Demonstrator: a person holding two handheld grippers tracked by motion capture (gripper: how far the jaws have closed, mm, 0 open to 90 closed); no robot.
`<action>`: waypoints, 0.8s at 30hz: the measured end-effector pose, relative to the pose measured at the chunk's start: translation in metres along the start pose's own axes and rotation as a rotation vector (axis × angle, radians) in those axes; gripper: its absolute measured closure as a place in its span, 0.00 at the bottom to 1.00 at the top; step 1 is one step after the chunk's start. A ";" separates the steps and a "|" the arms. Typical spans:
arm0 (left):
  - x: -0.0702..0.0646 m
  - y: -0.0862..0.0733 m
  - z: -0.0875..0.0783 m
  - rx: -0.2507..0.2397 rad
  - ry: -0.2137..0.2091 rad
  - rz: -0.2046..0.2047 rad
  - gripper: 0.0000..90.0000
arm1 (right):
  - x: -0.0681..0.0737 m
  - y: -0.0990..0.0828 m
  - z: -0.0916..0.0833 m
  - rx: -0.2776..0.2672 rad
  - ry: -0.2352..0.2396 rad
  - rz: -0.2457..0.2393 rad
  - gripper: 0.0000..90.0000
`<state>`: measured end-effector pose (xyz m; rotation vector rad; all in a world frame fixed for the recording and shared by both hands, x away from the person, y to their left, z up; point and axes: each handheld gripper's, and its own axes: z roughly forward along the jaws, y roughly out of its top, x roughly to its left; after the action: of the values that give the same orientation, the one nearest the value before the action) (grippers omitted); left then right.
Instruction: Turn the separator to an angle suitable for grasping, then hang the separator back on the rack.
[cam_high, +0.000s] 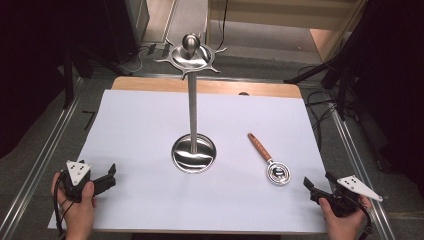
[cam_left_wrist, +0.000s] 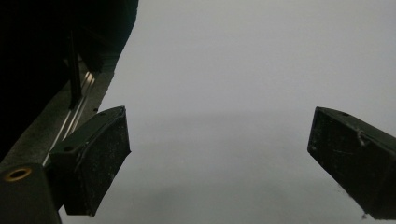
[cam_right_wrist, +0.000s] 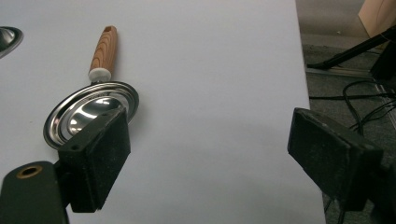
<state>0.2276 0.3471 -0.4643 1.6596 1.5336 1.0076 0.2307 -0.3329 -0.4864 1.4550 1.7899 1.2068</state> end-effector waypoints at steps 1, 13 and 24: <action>0.000 0.000 0.000 -0.004 -0.002 -0.001 0.07 | -0.001 0.000 -0.001 -0.003 0.003 0.008 0.15; 0.001 0.000 -0.001 -0.006 -0.006 -0.002 0.07 | -0.004 0.000 -0.001 -0.011 0.025 0.034 0.16; 0.002 -0.001 -0.002 -0.017 -0.015 -0.014 0.07 | -0.008 0.003 -0.001 -0.011 0.066 0.065 0.37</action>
<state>0.2257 0.3489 -0.4640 1.6386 1.5210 0.9961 0.2333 -0.3407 -0.4843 1.4937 1.7889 1.3089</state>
